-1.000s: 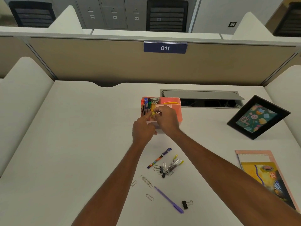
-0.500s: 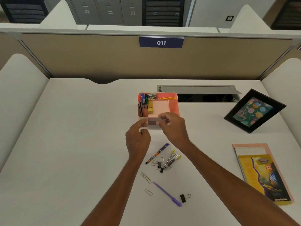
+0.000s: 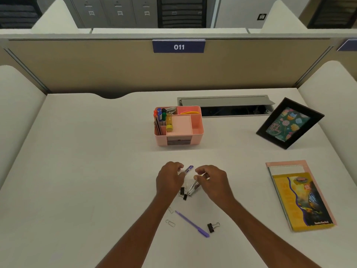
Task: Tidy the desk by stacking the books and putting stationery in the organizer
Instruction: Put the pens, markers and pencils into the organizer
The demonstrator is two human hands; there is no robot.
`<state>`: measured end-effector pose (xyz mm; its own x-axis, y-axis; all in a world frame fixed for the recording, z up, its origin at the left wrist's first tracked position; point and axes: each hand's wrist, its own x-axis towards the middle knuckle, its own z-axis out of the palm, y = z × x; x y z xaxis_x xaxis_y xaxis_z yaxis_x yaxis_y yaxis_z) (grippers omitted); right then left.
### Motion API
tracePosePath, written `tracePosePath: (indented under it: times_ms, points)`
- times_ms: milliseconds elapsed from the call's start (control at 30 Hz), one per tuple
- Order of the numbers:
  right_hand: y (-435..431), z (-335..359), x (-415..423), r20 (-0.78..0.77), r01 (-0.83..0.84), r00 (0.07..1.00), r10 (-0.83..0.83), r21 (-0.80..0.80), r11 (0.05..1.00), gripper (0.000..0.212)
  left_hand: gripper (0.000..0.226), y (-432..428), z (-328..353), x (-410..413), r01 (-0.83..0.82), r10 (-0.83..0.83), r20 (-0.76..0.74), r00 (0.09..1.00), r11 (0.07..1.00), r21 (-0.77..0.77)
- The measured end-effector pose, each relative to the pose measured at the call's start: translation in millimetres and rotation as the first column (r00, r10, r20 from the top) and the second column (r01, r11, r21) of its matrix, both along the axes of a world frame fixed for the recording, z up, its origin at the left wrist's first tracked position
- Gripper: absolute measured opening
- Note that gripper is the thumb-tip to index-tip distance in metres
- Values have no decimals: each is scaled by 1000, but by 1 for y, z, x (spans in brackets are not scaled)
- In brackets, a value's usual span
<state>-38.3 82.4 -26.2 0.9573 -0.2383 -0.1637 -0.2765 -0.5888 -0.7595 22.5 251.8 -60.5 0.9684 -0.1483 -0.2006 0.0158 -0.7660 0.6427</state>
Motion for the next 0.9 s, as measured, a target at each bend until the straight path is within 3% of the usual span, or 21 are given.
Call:
tracePosePath:
  times_ms: [167,300,467,567,767,900]
  points:
    - [-6,-3,-10,13,9,1000,-9,-30,1000,17,24,-11,-4,-3,89,-91,8,996,983,160]
    - [-9,-4,-14,24,16,1000,-15,-40,999,16,19,-17,-5,-5,96,-102,22,995,975,199]
    - [-10,-1,-10,1,43,999,-43,29,999,16,36,-20,0,-4,102,-123,84,989,971,216]
    - [-12,6,0,4,86,996,-87,94,992,16,37,-20,5,-5,63,-83,119,989,984,168]
    - [-19,35,28,20,207,974,-224,304,930,30,26,-29,28,-7,17,3,260,966,997,-75]
    - [-22,62,44,76,199,969,-235,322,925,12,22,-41,51,-7,66,25,411,911,977,-205]
